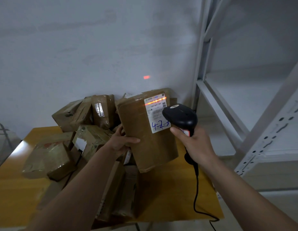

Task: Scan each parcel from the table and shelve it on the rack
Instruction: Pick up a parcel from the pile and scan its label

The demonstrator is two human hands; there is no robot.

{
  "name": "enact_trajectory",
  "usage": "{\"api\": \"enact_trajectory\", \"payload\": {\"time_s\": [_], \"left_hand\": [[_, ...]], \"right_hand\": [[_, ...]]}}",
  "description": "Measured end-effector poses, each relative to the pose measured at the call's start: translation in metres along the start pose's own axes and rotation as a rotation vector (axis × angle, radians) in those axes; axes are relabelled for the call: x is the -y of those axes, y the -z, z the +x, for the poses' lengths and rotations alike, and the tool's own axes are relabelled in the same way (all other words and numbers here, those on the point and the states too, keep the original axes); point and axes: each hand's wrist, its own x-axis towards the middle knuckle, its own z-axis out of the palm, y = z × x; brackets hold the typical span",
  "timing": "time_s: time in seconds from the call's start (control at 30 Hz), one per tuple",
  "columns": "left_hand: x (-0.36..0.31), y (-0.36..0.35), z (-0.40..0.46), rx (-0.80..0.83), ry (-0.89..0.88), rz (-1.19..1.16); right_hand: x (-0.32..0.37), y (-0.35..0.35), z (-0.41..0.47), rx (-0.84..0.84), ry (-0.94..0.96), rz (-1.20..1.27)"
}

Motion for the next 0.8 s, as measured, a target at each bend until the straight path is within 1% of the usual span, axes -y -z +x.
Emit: {"api": "enact_trajectory", "payload": {"time_s": [0.2, 0.3, 0.37, 0.57, 0.67, 0.8], "left_hand": [[0.000, -0.007, -0.005, -0.031, 0.001, -0.004], [0.000, -0.012, -0.011, -0.072, -0.020, 0.003], [-0.001, -0.015, -0.016, -0.096, -0.047, 0.010], [-0.001, -0.021, -0.038, -0.185, -0.087, 0.155], [0.002, -0.027, -0.055, -0.207, -0.047, 0.231], [0.005, -0.035, -0.083, -0.174, 0.022, 0.289]], "right_hand": [[-0.003, 0.010, -0.003, -0.004, -0.011, 0.043], [-0.008, 0.020, -0.004, 0.020, 0.005, 0.005], [-0.013, 0.028, -0.004, 0.051, 0.001, -0.038], [-0.026, 0.050, -0.012, 0.192, -0.024, -0.148], [-0.022, 0.060, -0.024, 0.218, -0.046, -0.114], [-0.006, 0.073, -0.049, 0.185, -0.032, -0.035]]}}
